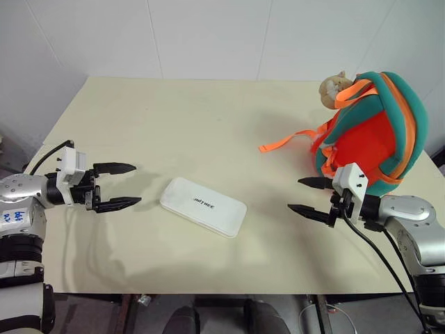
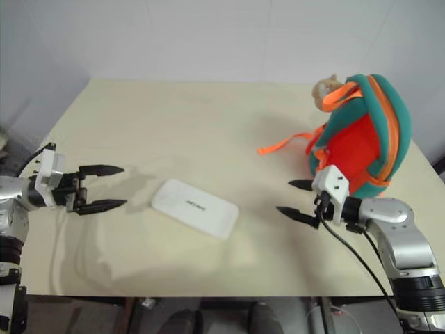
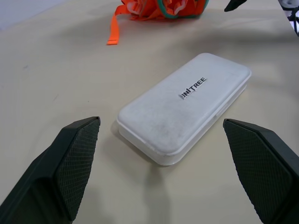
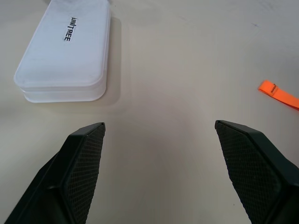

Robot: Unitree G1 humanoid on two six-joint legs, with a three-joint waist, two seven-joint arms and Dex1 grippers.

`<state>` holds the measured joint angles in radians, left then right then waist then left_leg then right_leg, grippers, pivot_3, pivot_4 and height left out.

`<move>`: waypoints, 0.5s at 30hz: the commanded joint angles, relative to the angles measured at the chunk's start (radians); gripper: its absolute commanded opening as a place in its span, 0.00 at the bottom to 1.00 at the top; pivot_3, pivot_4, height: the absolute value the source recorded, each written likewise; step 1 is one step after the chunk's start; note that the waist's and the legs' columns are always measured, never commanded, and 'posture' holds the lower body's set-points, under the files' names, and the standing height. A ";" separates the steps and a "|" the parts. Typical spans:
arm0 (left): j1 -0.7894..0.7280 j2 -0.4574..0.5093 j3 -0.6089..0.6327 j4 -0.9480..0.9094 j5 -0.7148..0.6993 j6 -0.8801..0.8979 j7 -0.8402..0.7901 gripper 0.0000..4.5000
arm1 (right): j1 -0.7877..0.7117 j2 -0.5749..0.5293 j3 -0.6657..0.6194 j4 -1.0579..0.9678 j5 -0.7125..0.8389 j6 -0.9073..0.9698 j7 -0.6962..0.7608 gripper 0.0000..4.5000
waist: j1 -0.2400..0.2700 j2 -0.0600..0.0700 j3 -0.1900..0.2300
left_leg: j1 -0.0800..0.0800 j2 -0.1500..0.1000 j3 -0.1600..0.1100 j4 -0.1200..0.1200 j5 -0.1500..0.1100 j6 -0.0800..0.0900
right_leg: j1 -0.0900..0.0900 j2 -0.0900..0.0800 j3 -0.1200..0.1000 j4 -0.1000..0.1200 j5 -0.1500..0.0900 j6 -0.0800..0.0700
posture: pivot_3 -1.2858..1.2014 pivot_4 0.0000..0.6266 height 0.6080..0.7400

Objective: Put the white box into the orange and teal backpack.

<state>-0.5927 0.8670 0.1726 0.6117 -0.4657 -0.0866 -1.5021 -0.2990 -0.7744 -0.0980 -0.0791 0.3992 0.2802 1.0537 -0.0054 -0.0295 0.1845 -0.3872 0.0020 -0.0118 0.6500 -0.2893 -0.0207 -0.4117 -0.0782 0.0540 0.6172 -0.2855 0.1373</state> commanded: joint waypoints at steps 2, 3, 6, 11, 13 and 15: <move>-0.029 0.018 0.008 0.000 -0.008 -0.013 -0.096 1.00 | -0.027 0.017 -0.019 -0.051 0.022 -0.020 -0.011 0.99 | 0.000 0.000 0.000 | 0.000 0.000 0.000 0.000 0.000 0.000 | 0.000 0.000 0.000 0.001 0.000 0.000 | 0.52 0.24 1.00; -0.020 0.014 0.012 -0.003 -0.007 -0.018 -0.085 1.00 | -0.026 0.027 -0.019 -0.056 0.028 -0.015 -0.017 0.99 | 0.000 0.000 0.000 | 0.000 0.000 0.000 0.000 0.000 0.000 | 0.000 0.000 0.000 0.001 0.000 0.000 | 0.52 0.24 1.00; 0.015 0.013 0.017 -0.050 -0.028 0.032 -0.074 1.00 | -0.041 0.027 -0.007 -0.071 0.026 0.000 -0.014 0.99 | -0.001 0.000 0.000 | 0.000 0.000 0.000 0.000 0.000 0.000 | 0.000 0.000 0.000 0.001 0.000 0.000 | 0.52 0.24 1.00; 0.005 -0.004 0.018 -0.035 0.000 0.016 -0.008 1.00 | -0.070 0.026 0.000 -0.075 0.026 0.023 -0.018 0.99 | 0.000 0.000 0.000 | 0.000 0.000 -0.001 0.001 0.000 0.000 | 0.000 0.000 0.000 0.001 0.000 0.000 | 0.52 0.24 1.00; 0.004 -0.009 0.023 -0.048 0.002 0.022 0.021 1.00 | -0.078 0.027 0.000 -0.085 0.028 0.037 -0.025 0.99 | 0.002 0.000 0.000 | 0.000 0.000 -0.001 0.001 0.000 0.000 | 0.000 0.000 0.000 0.001 0.000 0.000 | 0.52 0.24 1.00; -0.002 -0.014 0.035 -0.044 0.004 0.025 0.054 1.00 | -0.078 0.032 0.005 -0.096 0.022 0.047 -0.036 0.99 | 0.002 0.000 0.000 | 0.000 0.000 -0.001 0.001 0.000 0.000 | 0.000 0.000 0.000 0.001 0.000 0.000 | 0.52 0.24 1.00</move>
<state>-0.5780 0.8518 0.1799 0.5948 -0.4633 -0.0643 -1.4712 -0.3662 -0.7401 -0.0860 -0.1330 0.4085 0.3220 1.0292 -0.0031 -0.0293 0.1846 -0.3872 0.0022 -0.0127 0.6508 -0.2892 -0.0206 -0.4117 -0.0785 0.0537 0.6182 -0.2855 0.1372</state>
